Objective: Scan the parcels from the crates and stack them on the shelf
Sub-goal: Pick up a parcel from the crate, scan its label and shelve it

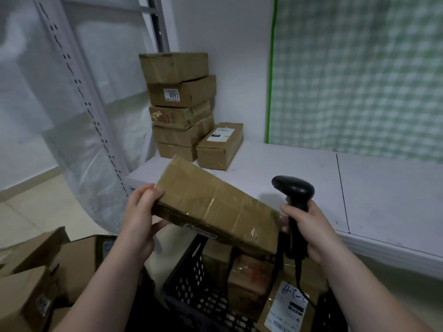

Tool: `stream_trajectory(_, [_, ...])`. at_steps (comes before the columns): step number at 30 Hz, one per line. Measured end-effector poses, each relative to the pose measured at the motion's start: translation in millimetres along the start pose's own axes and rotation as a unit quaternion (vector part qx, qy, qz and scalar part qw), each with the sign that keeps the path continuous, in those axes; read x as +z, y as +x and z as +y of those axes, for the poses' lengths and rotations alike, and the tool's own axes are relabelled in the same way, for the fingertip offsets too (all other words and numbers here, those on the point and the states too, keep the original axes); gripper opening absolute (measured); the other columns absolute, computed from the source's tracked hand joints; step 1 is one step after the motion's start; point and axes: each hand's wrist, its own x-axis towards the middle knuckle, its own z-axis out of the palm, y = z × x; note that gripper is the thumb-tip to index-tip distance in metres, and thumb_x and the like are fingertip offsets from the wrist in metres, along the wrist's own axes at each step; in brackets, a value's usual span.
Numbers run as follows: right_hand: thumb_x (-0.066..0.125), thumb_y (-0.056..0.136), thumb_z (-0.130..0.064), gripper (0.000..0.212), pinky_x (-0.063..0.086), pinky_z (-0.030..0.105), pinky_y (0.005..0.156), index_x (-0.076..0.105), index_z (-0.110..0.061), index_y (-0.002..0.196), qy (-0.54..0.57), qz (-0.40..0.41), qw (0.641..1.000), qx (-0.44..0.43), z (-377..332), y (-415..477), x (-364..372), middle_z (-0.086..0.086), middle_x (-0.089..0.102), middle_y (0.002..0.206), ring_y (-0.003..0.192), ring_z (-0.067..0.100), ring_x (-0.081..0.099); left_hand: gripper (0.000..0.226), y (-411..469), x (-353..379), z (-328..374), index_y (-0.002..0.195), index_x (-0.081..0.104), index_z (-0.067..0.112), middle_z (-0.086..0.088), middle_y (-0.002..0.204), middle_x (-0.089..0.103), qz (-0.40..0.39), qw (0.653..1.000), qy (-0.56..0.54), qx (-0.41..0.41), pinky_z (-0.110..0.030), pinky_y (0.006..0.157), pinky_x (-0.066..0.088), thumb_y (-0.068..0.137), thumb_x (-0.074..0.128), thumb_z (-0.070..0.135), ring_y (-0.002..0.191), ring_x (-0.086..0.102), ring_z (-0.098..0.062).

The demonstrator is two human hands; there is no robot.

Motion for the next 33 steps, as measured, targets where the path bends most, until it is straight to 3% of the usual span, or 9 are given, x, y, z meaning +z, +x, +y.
stream_trajectory(6, [0.062, 0.091, -0.016, 0.015, 0.045, 0.032, 0.059, 0.057, -0.020, 0.105, 0.110, 0.023, 0.994, -0.006, -17, 9, -14, 0.005, 0.056, 0.083, 0.068, 0.020, 0.054, 0.022, 15, 8, -6, 0.100, 0.059, 0.017, -0.002, 0.090, 0.060, -0.029, 0.991, -0.128, -0.030, -0.039, 0.063, 0.058, 0.086, 0.052, 0.032, 0.091, 0.059, -0.021])
stream_trajectory(9, [0.062, 0.091, -0.019, 0.022, 0.050, 0.033, 0.064, 0.057, -0.019, 0.113, 0.129, 0.016, 0.991, -0.013, -23, 14, -20, 0.007, 0.064, 0.097, 0.082, 0.023, 0.062, 0.021, 26, 16, -10, 0.098, 0.057, 0.015, 0.000, 0.082, 0.065, -0.040, 0.976, -0.212, -0.039, -0.050, 0.075, 0.059, 0.093, 0.045, 0.031, 0.099, 0.060, -0.025])
stream_trajectory(11, [0.062, 0.091, -0.023, 0.026, 0.050, 0.030, 0.061, 0.057, -0.018, 0.116, 0.144, 0.010, 0.989, -0.014, -25, 17, -21, 0.004, 0.067, 0.090, 0.077, 0.019, 0.063, 0.020, 32, 22, -13, 0.095, 0.057, 0.016, 0.003, 0.073, 0.067, -0.078, 0.965, -0.249, -0.037, -0.055, 0.084, 0.052, 0.092, 0.042, 0.030, 0.101, 0.060, -0.026])
stream_trajectory(14, [0.065, 0.087, -0.031, 0.036, 0.048, 0.028, 0.061, 0.059, -0.019, 0.121, 0.161, 0.018, 0.986, -0.030, -29, 21, -23, 0.002, 0.068, 0.088, 0.076, 0.017, 0.063, 0.040, 43, 26, -22, 0.117, 0.056, 0.015, -0.008, 0.109, 0.068, -0.139, 0.952, -0.270, -0.046, -0.057, 0.096, 0.047, 0.078, 0.053, 0.024, 0.111, 0.059, -0.030])
stream_trajectory(16, [0.068, 0.079, -0.037, 0.047, 0.047, 0.029, 0.064, 0.060, -0.020, 0.122, 0.164, 0.029, 0.984, -0.059, -32, 24, -26, 0.002, 0.069, 0.091, 0.076, 0.016, 0.065, 0.044, 49, 29, -28, 0.118, 0.057, 0.018, -0.008, 0.113, 0.065, -0.168, 0.957, -0.229, -0.058, -0.055, 0.093, 0.048, 0.074, 0.058, 0.021, 0.108, 0.059, -0.029])
stream_trajectory(19, [0.069, 0.069, -0.043, 0.059, 0.051, 0.040, 0.078, 0.059, -0.022, 0.124, 0.141, 0.048, 0.985, -0.093, -33, 28, -30, 0.003, 0.073, 0.102, 0.090, 0.020, 0.070, 0.039, 59, 35, -38, 0.115, 0.057, 0.026, -0.007, 0.112, 0.061, -0.176, 0.974, -0.120, -0.076, -0.045, 0.081, 0.050, 0.090, 0.036, 0.005, 0.104, 0.057, -0.028])
stream_trajectory(27, [0.070, 0.065, -0.047, 0.059, 0.049, 0.034, 0.074, 0.062, -0.024, 0.119, 0.083, 0.082, 0.988, -0.098, -22, 38, -31, -0.002, 0.073, 0.102, 0.093, 0.018, 0.068, 0.050, 76, 46, -46, 0.122, 0.055, 0.032, -0.007, 0.112, 0.062, -0.168, 0.983, 0.034, -0.069, -0.036, 0.083, 0.051, 0.092, 0.043, -0.007, 0.109, 0.059, -0.024])
stream_trajectory(30, [0.072, 0.067, -0.039, 0.050, 0.045, 0.030, 0.067, 0.062, -0.021, 0.112, 0.079, 0.070, 0.991, -0.086, -18, 42, -32, -0.003, 0.071, 0.094, 0.089, 0.017, 0.066, 0.033, 75, 47, -45, 0.110, 0.055, 0.031, -0.008, 0.114, 0.057, -0.188, 0.978, 0.029, -0.088, -0.045, 0.097, 0.046, 0.093, 0.046, 0.005, 0.113, 0.055, -0.028])
stream_trajectory(33, [0.071, 0.078, -0.015, 0.022, 0.045, 0.030, 0.063, 0.058, -0.020, 0.095, 0.070, 0.069, 0.992, -0.077, -13, 47, -36, 0.000, 0.064, 0.083, 0.080, 0.018, 0.062, 0.017, 71, 48, -45, 0.111, 0.052, 0.028, -0.004, 0.115, 0.055, -0.200, 0.972, 0.014, -0.121, -0.049, 0.103, 0.039, 0.096, 0.048, 0.035, 0.112, 0.054, -0.028])
